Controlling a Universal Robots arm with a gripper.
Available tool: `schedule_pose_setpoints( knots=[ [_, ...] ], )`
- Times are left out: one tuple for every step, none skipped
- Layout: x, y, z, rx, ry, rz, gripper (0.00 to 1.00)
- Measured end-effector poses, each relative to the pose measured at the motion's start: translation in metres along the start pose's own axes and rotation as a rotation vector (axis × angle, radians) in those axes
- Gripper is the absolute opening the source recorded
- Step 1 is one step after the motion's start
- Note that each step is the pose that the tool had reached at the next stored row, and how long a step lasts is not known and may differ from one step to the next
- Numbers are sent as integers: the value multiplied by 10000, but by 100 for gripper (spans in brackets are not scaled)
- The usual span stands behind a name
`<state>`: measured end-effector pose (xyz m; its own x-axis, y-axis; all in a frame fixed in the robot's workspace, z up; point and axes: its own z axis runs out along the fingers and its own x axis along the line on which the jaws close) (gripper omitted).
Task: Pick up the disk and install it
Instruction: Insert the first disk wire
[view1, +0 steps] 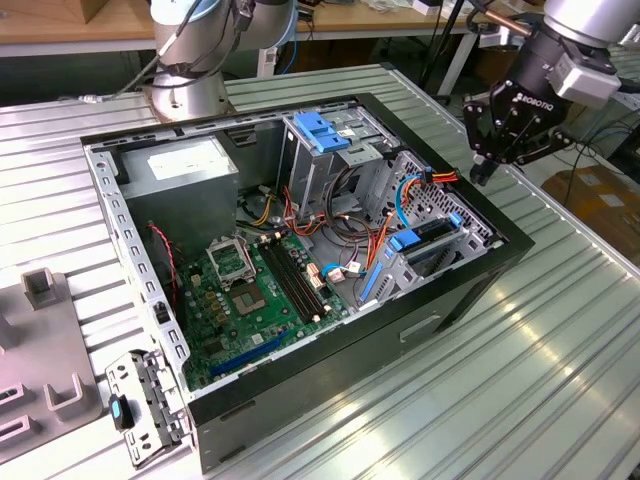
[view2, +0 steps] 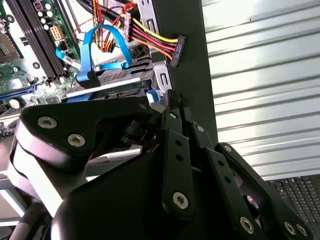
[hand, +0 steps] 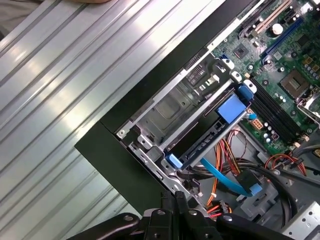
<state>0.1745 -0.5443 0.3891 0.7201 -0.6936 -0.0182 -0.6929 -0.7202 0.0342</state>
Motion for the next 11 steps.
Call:
schedule_pose_setpoints(
  knots=[
    [-24,-26,5,1,5,-45,18],
    [-50,-53,11,1,6,-78,19],
    [-68,-73,15,1,7,-105,19],
    [-86,-95,20,1,10,-140,25],
    [-97,-110,26,3,15,-169,25],
    [-116,-137,38,11,26,-221,25],
    [-133,-158,49,18,35,-250,25],
    [-142,-169,55,22,41,-271,25],
    [-149,-180,71,39,58,-302,25],
    [-150,-184,75,50,132,-306,25],
    [-151,-185,76,53,192,-305,25]
  ],
)
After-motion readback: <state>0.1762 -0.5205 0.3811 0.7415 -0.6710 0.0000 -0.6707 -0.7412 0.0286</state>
